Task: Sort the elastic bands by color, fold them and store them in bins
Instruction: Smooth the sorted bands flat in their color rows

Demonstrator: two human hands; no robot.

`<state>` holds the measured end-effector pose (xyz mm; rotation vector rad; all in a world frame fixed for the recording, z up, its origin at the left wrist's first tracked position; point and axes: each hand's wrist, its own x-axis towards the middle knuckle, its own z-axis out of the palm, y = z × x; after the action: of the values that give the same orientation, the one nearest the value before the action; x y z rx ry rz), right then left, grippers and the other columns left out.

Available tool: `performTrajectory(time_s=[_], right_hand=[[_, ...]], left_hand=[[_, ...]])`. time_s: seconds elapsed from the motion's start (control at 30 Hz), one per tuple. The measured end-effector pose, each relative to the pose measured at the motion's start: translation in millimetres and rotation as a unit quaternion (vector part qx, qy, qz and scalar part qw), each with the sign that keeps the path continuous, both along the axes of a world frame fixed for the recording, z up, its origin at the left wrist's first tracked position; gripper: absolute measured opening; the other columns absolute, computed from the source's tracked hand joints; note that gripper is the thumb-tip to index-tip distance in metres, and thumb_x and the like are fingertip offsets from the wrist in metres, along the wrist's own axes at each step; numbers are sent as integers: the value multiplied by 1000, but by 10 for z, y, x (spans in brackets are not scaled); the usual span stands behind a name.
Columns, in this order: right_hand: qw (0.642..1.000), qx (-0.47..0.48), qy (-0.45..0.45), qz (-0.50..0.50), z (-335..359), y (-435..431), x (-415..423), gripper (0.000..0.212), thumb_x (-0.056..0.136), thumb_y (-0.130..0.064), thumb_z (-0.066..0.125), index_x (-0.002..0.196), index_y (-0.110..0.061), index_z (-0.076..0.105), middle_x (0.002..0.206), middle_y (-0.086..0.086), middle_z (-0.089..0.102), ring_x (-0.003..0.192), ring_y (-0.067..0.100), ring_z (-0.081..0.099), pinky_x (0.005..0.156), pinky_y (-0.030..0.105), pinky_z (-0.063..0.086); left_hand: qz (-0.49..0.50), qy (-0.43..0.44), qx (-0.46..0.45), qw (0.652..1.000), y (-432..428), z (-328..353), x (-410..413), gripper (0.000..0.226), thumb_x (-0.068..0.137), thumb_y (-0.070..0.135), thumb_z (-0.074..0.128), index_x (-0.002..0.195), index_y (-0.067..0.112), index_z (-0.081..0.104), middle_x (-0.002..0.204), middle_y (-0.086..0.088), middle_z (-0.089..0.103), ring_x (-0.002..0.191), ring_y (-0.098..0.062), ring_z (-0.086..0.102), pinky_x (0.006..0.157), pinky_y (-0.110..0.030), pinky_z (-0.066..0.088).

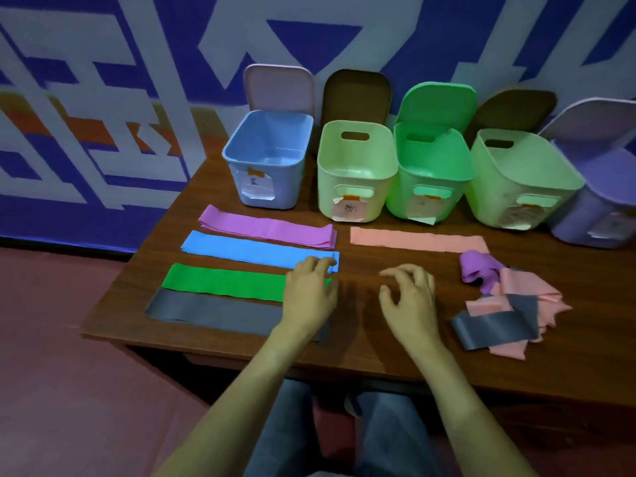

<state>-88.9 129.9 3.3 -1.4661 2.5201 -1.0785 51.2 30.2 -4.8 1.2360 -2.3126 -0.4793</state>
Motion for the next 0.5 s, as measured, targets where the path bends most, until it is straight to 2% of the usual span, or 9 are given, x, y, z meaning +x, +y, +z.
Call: performTrajectory(time_s=[0.23,0.37,0.5], right_hand=[[983,56,-8,-176,-94,610,-975,35,82,-5,59,116,-10,61,125,15,49,121,33,38,102,42,31],[980,31,7,-196,-161,820,-1305,51,77,1,61,127,-7,54,123,20,50,121,38,40,104,46,32],[980,32,0,-195,-208,807,-1534,54,79,-2,62,131,-11,52,128,22,50,123,39,41,104,48,33]], left_hand=[[-167,-25,49,984,405,2,-1054,35,90,27,56,124,18,54,124,-4,49,115,-24,45,94,-36,40],[-210,-32,94,973,573,-126,-1493,42,88,28,59,127,15,51,126,-7,48,118,-27,46,97,-34,40],[-219,-37,142,965,641,-191,-1871,53,88,28,59,136,12,40,132,-11,43,122,-30,44,101,-37,38]])
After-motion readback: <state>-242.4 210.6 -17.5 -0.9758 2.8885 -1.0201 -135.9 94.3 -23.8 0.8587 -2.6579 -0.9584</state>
